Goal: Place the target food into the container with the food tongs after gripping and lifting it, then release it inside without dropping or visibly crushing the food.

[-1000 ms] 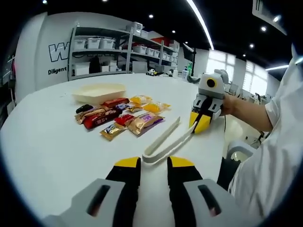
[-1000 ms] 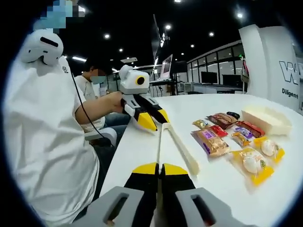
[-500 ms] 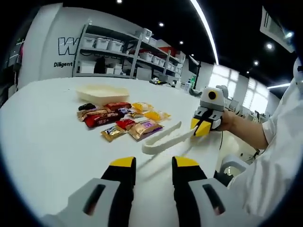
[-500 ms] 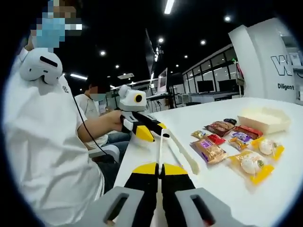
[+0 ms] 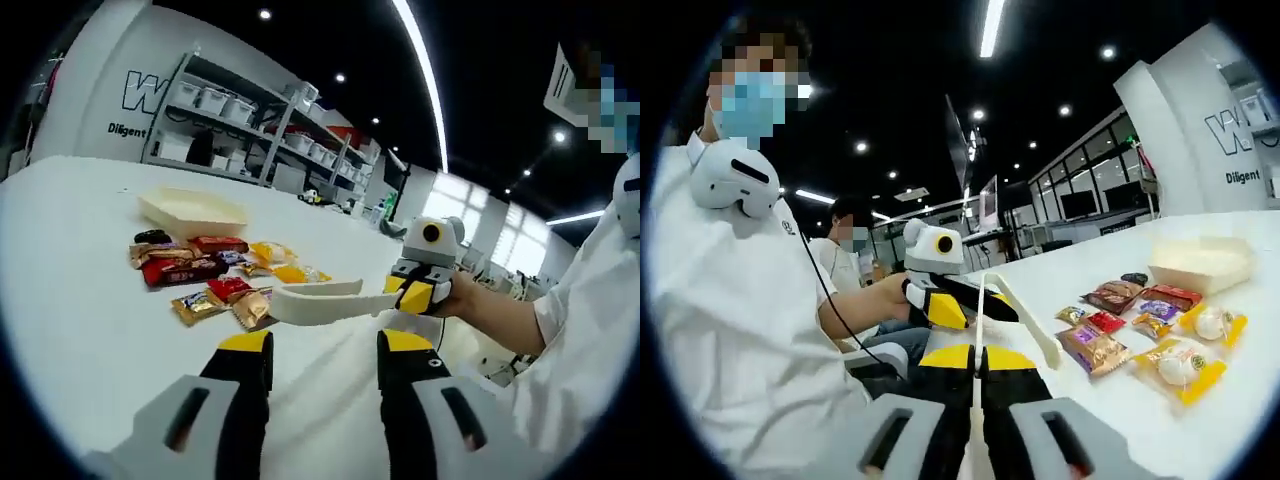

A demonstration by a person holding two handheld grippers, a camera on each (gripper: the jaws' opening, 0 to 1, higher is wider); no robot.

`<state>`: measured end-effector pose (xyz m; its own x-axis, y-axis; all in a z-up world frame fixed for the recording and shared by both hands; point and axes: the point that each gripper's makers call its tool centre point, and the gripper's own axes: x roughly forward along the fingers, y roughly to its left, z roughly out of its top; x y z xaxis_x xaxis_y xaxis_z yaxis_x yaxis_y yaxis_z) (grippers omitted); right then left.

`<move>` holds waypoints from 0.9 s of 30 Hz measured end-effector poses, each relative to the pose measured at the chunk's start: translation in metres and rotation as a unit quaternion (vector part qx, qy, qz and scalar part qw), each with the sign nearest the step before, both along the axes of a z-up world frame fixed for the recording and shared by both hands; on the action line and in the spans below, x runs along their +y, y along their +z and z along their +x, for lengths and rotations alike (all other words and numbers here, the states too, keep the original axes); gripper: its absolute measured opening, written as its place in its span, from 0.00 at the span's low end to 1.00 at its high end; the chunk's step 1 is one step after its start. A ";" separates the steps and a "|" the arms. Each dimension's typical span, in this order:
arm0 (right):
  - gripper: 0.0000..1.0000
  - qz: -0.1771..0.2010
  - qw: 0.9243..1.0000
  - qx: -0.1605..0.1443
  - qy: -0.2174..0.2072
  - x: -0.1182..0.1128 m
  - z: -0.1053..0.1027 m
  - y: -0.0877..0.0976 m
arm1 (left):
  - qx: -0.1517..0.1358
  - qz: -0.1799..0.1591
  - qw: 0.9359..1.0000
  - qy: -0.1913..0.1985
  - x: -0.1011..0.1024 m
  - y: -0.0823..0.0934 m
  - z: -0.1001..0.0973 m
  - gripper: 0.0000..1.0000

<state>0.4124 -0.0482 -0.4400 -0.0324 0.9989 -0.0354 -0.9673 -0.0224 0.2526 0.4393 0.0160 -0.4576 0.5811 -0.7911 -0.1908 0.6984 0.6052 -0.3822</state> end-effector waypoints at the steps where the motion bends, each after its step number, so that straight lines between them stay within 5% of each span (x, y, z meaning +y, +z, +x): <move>1: 0.00 0.006 1.000 0.003 0.002 0.001 -0.001 0.002 | 0.000 -0.003 1.000 0.000 -0.001 0.001 0.000 0.43; 5: 0.00 0.021 1.000 0.012 0.007 0.003 -0.004 0.008 | -0.011 -0.062 0.998 -0.009 -0.010 0.018 0.002 0.44; 27: 0.00 0.099 0.992 0.064 0.035 0.011 -0.017 0.042 | -0.028 -0.169 0.984 -0.052 -0.041 0.054 -0.003 0.41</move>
